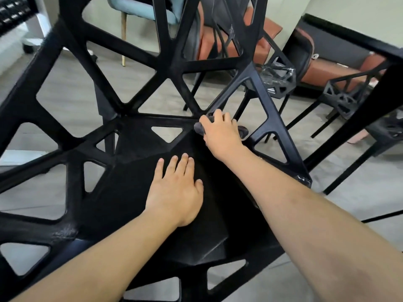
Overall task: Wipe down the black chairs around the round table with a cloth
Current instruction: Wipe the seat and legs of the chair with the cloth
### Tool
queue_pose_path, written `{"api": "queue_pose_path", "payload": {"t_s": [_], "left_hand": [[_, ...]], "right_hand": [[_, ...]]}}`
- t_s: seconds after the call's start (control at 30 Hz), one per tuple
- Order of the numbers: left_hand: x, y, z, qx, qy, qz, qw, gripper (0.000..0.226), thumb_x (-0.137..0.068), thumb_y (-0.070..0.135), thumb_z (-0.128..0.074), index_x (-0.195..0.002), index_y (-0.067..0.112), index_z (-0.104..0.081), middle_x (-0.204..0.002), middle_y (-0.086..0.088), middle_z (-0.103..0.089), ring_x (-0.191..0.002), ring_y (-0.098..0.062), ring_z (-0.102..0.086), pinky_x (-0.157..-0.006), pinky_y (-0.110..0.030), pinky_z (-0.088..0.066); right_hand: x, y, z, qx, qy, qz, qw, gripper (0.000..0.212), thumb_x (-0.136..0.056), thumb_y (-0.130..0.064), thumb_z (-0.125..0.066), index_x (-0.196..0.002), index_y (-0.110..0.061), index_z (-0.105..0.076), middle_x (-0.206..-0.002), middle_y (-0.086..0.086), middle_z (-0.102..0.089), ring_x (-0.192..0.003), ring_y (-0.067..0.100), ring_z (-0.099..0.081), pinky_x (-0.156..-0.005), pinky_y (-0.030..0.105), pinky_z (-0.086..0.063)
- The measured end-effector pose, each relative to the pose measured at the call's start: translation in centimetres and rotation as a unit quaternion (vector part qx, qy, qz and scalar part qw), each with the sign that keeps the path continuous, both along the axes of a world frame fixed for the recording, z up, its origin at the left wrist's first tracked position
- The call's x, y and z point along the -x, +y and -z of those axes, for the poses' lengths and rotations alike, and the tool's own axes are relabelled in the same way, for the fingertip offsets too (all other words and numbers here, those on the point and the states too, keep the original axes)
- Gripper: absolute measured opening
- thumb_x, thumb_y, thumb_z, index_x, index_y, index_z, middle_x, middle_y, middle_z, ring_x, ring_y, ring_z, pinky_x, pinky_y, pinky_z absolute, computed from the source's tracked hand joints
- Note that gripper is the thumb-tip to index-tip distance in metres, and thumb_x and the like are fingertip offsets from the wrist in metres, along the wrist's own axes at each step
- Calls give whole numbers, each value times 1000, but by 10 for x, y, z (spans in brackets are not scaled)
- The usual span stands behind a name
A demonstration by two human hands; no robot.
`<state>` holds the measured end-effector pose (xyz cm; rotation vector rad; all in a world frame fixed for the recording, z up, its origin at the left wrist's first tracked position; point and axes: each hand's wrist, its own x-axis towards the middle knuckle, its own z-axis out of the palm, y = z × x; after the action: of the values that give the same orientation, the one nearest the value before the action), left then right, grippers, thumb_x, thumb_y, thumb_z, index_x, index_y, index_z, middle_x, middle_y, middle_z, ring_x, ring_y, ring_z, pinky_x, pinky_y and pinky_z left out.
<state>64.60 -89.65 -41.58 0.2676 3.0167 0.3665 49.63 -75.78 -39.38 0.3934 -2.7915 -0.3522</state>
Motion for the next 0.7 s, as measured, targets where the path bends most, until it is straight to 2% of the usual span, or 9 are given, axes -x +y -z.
{"api": "queue_pose_path", "payload": {"t_s": [0.1,0.23,0.33,0.43,0.5,0.57,0.63,0.7], "left_hand": [[0,1,0,0,-9,-1,1000,65,-104,45,-10,-160,16,5,-168,1,9,-155,-18,9,-125,-46,6],[-1,2,-1,-1,-12,0,1000,65,-105,45,-11,-161,16,4,-169,1,8,-155,-19,8,-125,-47,6],[-2,2,-2,-2,-10,2,1000,65,-105,44,-11,-161,15,4,-169,0,8,-155,-19,7,-125,-47,5],[0,2,-3,-7,-11,6,1000,64,-105,43,-11,-160,14,4,-169,0,9,-155,-19,8,-125,-47,6],[0,2,-1,-3,-10,6,1000,64,-105,42,-12,-161,14,4,-169,0,8,-155,-20,7,-125,-47,6],[0,2,1,-5,-9,4,1000,64,-105,41,-13,-161,13,1,-169,-1,6,-155,-20,6,-125,-47,5],[0,4,1,-8,3,4,1000,63,-105,40,-14,-161,13,-4,-169,-2,1,-156,-21,2,-125,-48,2],[0,2,1,-8,8,4,1000,62,-105,39,-13,-160,12,-8,-169,-2,-4,-156,-21,-2,-125,-48,0]], "right_hand": [[-44,28,-2,-30,38,-37,998,39,-88,-20,-66,-125,-16,-56,-122,19,-52,-105,39,-51,-88,48,-43],[-90,57,-9,-58,12,-86,994,39,-81,-23,-71,-118,-16,-59,-112,14,-54,-101,36,-52,-85,47,-42],[-101,70,-14,-103,42,-54,992,34,-81,-26,-69,-112,-16,-59,-105,12,-54,-96,34,-52,-83,45,-42],[-80,62,-23,-122,98,3,988,20,-84,-18,-64,-102,-11,-59,-99,15,-55,-93,36,-53,-81,48,-42],[-71,43,-22,-84,75,40,993,26,-86,-25,-66,-108,-12,-60,-106,16,-57,-99,38,-54,-86,49,-40],[-77,20,-7,8,9,47,999,35,-92,-34,-61,-122,-16,-56,-119,16,-55,-110,39,-51,-93,49,-37],[-94,1,8,83,-40,18,996,35,-97,-36,-52,-129,-21,-52,-125,13,-51,-115,37,-47,-95,48,-36],[-108,-3,9,70,-65,-41,995,35,-98,-36,-51,-131,-24,-52,-126,11,-50,-115,34,-46,-95,47,-35]]}}
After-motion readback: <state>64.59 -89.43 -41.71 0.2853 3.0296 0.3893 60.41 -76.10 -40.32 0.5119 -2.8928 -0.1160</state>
